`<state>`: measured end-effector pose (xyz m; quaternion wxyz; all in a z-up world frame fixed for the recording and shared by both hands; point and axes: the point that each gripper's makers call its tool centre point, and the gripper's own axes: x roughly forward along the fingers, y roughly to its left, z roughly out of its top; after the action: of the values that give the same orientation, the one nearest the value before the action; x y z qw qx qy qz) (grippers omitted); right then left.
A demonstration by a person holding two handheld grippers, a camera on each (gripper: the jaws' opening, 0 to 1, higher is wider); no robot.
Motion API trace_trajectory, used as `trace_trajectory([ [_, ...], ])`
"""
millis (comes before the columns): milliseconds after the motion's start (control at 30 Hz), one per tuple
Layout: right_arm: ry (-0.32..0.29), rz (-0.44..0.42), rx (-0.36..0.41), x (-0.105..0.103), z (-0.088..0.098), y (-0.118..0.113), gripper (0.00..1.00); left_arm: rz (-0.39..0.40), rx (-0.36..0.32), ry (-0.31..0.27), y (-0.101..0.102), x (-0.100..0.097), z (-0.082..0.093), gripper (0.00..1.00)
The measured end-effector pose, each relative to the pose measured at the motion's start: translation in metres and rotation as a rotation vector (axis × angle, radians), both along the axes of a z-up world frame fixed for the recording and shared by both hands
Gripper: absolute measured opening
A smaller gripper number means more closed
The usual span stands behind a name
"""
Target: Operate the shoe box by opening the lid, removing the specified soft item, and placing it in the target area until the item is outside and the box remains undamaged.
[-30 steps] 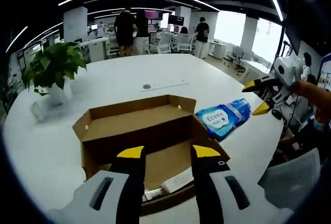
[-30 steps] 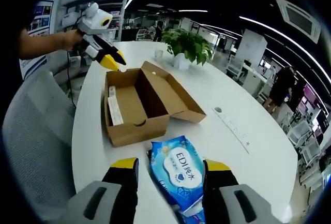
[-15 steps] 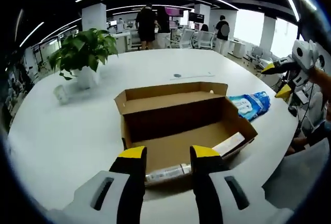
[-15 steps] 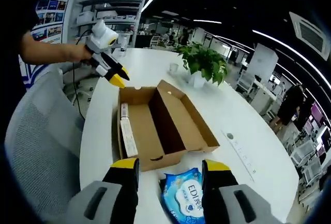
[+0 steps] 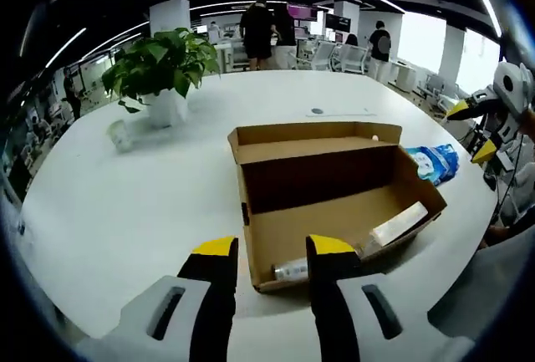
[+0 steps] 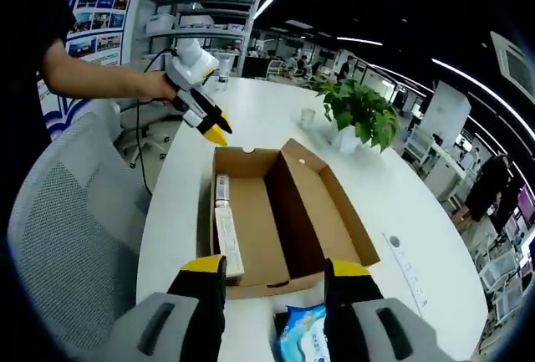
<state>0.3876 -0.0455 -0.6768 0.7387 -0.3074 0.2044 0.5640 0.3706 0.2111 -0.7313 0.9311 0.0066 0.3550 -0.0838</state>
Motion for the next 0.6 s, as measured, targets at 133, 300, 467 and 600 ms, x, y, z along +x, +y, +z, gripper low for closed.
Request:
trace_trajectory([
  [133,0.013,0.047,-0.011,-0.002,-0.007,0.014,0.43,0.005,-0.016,0.03,0.0,-0.003,-0.01,0.33],
  [300,0.038,0.08,-0.025,0.0,-0.021,0.028,0.41,0.029,-0.012,0.055,0.006,-0.005,-0.022,0.29],
  [467,0.064,0.111,-0.05,-0.001,-0.038,0.038,0.4,0.051,-0.03,0.072,0.01,-0.004,-0.029,0.23],
  [600,0.084,0.134,-0.071,-0.003,-0.052,0.044,0.39,0.059,-0.038,0.085,0.014,-0.002,-0.036,0.17],
])
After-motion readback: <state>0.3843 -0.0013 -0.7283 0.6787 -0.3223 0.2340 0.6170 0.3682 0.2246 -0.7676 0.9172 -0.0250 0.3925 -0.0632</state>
